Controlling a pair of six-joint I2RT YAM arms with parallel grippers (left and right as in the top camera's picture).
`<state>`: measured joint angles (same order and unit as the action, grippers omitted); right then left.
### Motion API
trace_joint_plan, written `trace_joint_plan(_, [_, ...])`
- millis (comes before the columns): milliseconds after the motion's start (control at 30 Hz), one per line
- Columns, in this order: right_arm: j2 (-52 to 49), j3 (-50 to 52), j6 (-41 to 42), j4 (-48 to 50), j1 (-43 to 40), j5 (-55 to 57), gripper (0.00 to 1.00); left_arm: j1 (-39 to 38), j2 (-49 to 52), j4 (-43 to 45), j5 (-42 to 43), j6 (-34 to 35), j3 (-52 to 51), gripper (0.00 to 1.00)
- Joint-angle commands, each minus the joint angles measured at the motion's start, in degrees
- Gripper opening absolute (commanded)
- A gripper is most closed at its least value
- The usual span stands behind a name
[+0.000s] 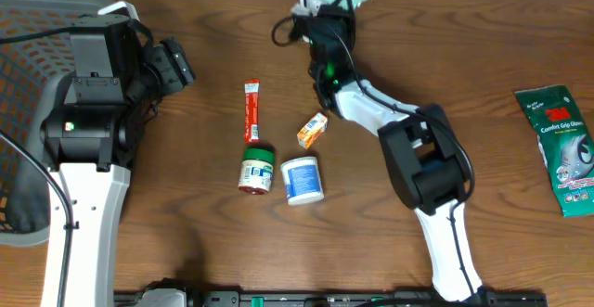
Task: Scan the item barcode
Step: 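Release the left gripper and carry the wipes to the scanner, then hold the wipes packet face under the white scanner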
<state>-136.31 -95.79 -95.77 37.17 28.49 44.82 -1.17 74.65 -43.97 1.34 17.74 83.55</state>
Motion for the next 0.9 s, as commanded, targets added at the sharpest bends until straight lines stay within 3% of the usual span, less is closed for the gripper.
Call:
trace_joint_plan(0, [-3.17, -5.7, -4.22, 0.55, -0.9, 2.6, 0.01, 0.24, 0.2, -0.17, 0.09, -0.74, 0.31, 0.82])
trace_joint_plan(400, [-11.67, -7.43, -2.67, 1.33, -2.6, 1.84, 0.01, 0.24, 0.2, -0.17, 0.07, -0.74, 0.31, 0.82])
trace_joint_plan(867, [-12.22, -7.43, 1.49, 1.01, -0.7, 3.8, 0.01, 0.24, 0.2, -0.17, 0.09, -0.74, 0.31, 0.82])
